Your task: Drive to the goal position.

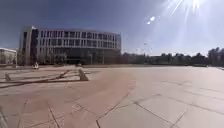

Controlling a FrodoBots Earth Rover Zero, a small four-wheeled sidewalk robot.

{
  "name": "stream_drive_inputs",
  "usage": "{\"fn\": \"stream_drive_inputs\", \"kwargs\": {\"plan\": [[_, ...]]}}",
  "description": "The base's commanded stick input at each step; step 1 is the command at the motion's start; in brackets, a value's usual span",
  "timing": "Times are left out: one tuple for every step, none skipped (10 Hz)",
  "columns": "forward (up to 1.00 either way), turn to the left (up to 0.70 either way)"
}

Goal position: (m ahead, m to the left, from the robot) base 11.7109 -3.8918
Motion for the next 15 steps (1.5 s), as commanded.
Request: {"fn": "stream_drive_inputs", "kwargs": {"plan": [[0.7, -0.12], [0.7, -0.12], [0.7, -0.12], [0.7, -0.12], [0.7, -0.12], [0.7, -0.12], [0.7, -0.12], [0.7, -0.13], [0.7, -0.12], [0.7, -0.12], [0.7, -0.12], [0.7, -0.13], [0.7, -0.13], [0.7, -0.13], [0.7, -0.13]]}}
